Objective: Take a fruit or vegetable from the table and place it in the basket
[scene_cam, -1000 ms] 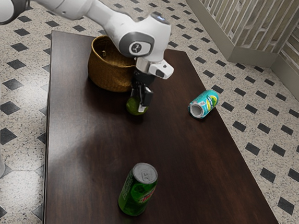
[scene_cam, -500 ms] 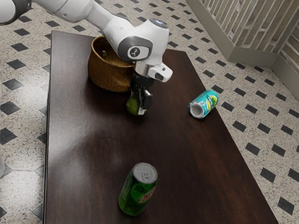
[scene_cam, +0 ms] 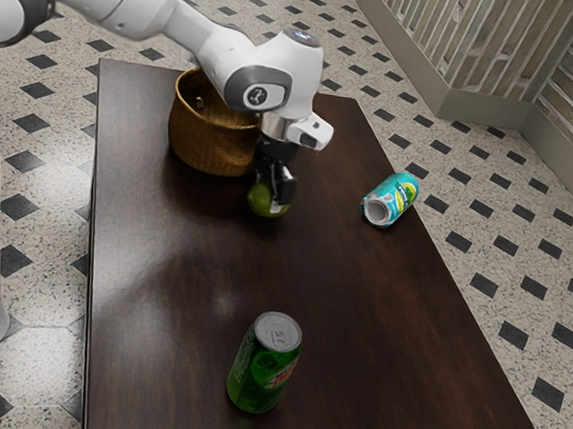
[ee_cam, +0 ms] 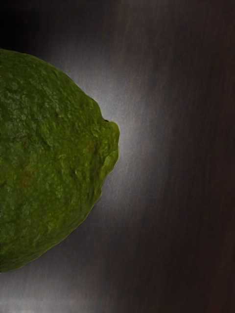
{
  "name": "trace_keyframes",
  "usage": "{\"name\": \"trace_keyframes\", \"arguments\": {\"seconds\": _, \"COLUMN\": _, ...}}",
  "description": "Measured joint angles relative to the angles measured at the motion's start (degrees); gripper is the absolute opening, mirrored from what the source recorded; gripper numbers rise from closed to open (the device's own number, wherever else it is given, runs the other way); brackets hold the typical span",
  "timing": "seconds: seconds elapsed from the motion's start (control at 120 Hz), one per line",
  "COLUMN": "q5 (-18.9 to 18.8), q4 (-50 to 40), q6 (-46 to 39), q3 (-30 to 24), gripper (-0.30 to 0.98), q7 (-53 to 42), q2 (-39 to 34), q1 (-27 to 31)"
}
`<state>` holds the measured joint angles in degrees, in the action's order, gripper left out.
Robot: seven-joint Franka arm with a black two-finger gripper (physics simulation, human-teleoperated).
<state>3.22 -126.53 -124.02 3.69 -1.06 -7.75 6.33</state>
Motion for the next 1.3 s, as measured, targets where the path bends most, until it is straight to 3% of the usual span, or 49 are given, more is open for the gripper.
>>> {"name": "trace_keyframes", "arguments": {"seconds": 0.458, "q5": -3.7, "q4": 10.5, "q6": 7.4, "q3": -1.3, "gripper": 0.37, "q7": 1.6, "q2": -7.3, "q1": 0.6}}
{"name": "trace_keyframes", "arguments": {"seconds": 0.617, "q5": -4.6, "q4": 10.7, "q6": 10.8, "q3": -2.3, "gripper": 0.39, "q7": 1.8, "q2": -12.7, "q1": 5.8}}
{"name": "trace_keyframes", "arguments": {"seconds": 0.933, "q5": -5.2, "q4": 10.3, "q6": 13.3, "q3": -2.4, "gripper": 0.38, "q7": 2.0, "q2": -13.4, "q1": 15.8}}
{"name": "trace_keyframes", "arguments": {"seconds": 0.992, "q5": -5.3, "q4": 11.4, "q6": 13.9, "q3": -2.4, "gripper": 0.38, "q7": 2.0, "q2": -12.4, "q1": 15.8}}
{"name": "trace_keyframes", "arguments": {"seconds": 1.125, "q5": -5.3, "q4": 25.4, "q6": 19.5, "q3": -2.7, "gripper": 0.37, "q7": 2.0, "q2": -1.7, "q1": 13.3}}
{"name": "trace_keyframes", "arguments": {"seconds": 1.3, "q5": -4.9, "q4": 28.1, "q6": 23.3, "q3": -2.3, "gripper": 0.38, "q7": 1.9, "q2": 1.0, "q1": 13.5}}
